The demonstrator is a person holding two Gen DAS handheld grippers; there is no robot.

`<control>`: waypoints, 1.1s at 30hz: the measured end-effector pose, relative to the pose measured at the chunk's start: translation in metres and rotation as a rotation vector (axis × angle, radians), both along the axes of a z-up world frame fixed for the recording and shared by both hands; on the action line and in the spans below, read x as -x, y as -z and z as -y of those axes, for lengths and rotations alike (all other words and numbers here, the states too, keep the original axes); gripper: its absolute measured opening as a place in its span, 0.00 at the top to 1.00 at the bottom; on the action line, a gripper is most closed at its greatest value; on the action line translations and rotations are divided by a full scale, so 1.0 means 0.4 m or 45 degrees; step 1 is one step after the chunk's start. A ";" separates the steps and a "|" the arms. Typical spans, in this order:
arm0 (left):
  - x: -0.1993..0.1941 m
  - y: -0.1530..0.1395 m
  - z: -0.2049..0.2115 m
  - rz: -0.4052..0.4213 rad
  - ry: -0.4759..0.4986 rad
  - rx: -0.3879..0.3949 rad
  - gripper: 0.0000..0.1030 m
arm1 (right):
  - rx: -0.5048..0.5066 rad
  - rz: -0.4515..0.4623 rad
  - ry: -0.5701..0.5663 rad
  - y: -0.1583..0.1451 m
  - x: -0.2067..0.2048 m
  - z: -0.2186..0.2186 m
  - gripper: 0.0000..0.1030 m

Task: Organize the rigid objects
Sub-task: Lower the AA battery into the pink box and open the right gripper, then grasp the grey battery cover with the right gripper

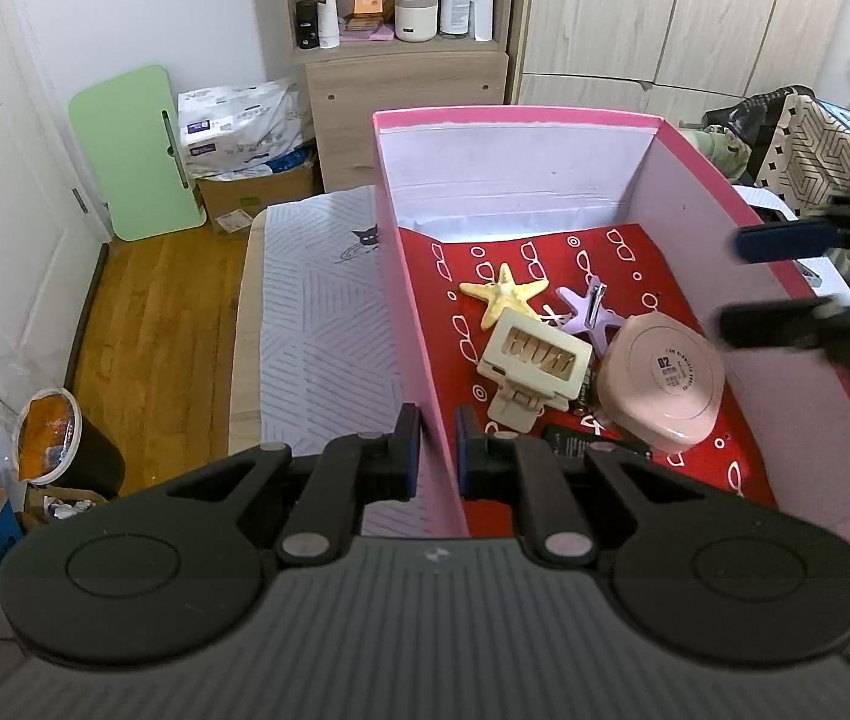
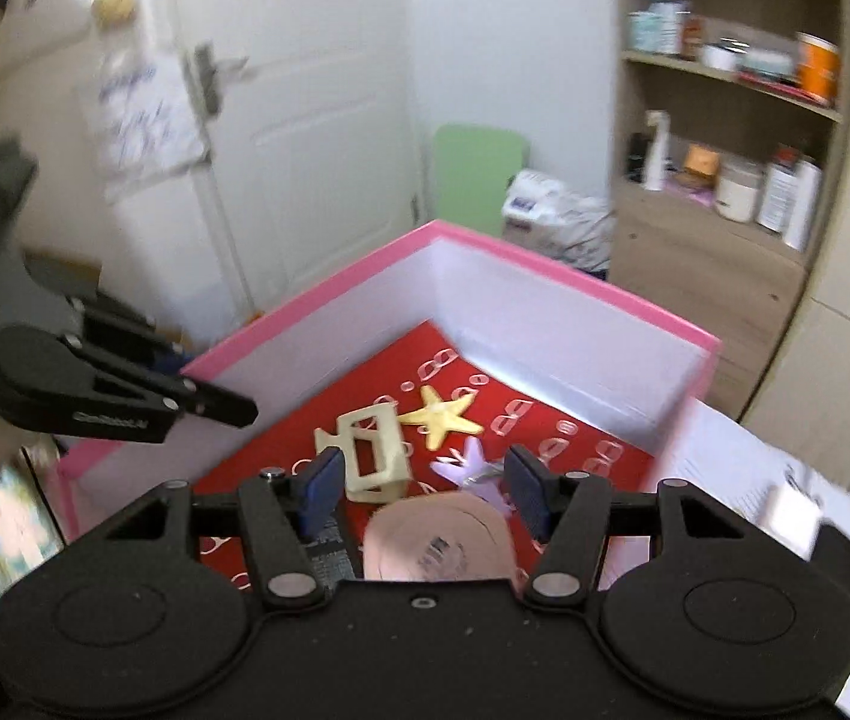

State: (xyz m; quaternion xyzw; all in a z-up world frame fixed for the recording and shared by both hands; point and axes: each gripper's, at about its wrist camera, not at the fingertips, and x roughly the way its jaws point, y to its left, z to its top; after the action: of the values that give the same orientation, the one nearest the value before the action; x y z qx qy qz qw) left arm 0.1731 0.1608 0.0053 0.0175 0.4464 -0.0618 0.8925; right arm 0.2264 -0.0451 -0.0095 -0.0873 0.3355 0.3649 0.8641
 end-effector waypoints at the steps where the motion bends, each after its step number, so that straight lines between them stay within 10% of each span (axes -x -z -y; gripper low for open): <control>1: 0.000 0.000 0.000 0.000 -0.001 0.002 0.90 | -0.032 0.001 0.024 -0.004 0.007 0.024 0.38; 19: -0.001 -0.002 0.001 -0.002 -0.041 0.019 0.90 | 0.048 -0.174 0.701 0.197 0.086 0.342 0.38; 33: 0.001 -0.005 0.009 -0.014 -0.039 0.002 0.90 | 0.116 -0.200 0.695 0.226 -0.045 0.337 0.36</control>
State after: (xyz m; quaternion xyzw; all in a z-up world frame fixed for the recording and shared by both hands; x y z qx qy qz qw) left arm 0.1726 0.1571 0.0073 0.0097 0.4513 -0.0484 0.8910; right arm 0.2445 -0.1799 -0.1001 -0.0041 0.4284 0.1088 0.8970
